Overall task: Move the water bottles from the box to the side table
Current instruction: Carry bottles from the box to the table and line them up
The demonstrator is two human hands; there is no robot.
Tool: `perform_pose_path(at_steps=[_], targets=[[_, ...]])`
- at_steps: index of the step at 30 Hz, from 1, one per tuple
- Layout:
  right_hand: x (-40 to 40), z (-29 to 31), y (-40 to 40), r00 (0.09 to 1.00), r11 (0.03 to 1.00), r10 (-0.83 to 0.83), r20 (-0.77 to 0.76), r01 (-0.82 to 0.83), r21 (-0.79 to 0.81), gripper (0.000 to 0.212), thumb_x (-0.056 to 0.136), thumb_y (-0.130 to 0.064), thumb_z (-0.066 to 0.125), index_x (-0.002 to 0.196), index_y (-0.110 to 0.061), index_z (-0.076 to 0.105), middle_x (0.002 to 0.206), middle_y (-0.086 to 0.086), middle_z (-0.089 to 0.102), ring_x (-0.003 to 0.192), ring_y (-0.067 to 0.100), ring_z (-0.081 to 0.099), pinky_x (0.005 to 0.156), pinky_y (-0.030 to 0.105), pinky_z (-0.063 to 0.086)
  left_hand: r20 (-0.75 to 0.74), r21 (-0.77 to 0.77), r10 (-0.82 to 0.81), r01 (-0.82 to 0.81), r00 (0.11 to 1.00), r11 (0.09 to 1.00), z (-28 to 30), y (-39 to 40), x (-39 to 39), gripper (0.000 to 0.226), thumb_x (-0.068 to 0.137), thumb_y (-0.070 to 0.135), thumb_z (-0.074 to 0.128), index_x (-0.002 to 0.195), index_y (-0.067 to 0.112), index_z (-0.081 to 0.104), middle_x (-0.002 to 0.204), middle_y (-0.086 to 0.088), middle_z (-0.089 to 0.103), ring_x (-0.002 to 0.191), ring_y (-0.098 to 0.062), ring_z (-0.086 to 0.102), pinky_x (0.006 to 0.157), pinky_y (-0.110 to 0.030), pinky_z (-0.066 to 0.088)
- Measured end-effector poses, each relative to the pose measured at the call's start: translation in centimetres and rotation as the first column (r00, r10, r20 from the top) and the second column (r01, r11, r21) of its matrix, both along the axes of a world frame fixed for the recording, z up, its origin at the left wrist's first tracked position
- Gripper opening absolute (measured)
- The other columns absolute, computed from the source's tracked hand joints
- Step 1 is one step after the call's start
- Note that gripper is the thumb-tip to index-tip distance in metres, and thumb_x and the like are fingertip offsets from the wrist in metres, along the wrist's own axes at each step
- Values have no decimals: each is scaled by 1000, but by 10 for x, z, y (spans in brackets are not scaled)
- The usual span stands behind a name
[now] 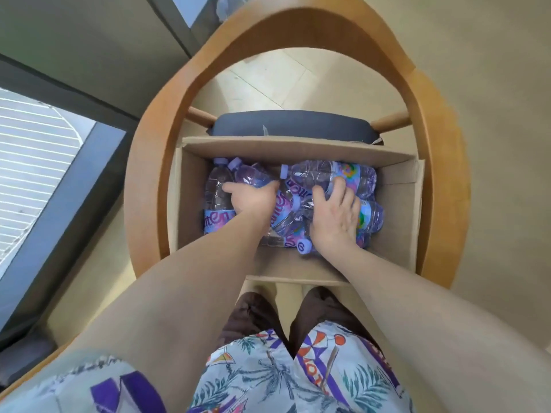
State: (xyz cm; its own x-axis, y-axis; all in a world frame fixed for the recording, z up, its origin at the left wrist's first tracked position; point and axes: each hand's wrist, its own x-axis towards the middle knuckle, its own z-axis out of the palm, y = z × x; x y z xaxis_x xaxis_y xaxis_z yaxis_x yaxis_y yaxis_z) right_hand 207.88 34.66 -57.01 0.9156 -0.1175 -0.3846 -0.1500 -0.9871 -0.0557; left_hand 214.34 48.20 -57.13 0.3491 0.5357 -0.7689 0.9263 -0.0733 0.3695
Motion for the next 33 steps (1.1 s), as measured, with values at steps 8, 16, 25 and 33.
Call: perform_pose_path(at_steps=[8,16,25,33], targets=[[-5,25,-15,995,963,-61,83,37,268,64,62,-9,88,120,-8,60,132,19,57,119,45,53,103,53,43,129,19,-249,248,960,968,33,7,-5,62,56,32,81,110,27,50,114,-9,60,100,-29,59,92,-40,53],[37,86,-15,955,769,-263,138,121,628,53,76,-24,80,123,-10,60,109,12,59,105,34,55,90,40,43,166,-147,-193,218,967,965,99,20,5,49,39,14,74,86,25,65,85,0,74,79,-25,73,66,-34,59],[106,176,40,913,532,-401,80,160,832,32,69,-27,80,81,-25,50,69,-11,58,66,10,55,67,33,38,358,-273,-46,151,933,950,206,73,11,42,61,-4,76,98,10,63,73,-10,72,66,-29,73,57,-38,62],[85,243,152,988,481,-69,139,-89,872,32,80,-50,73,70,-25,57,63,-10,62,65,6,58,68,34,42,519,-258,309,-199,797,946,283,154,-50,40,66,-2,79,96,14,57,75,-8,68,48,-15,67,45,-25,53]])
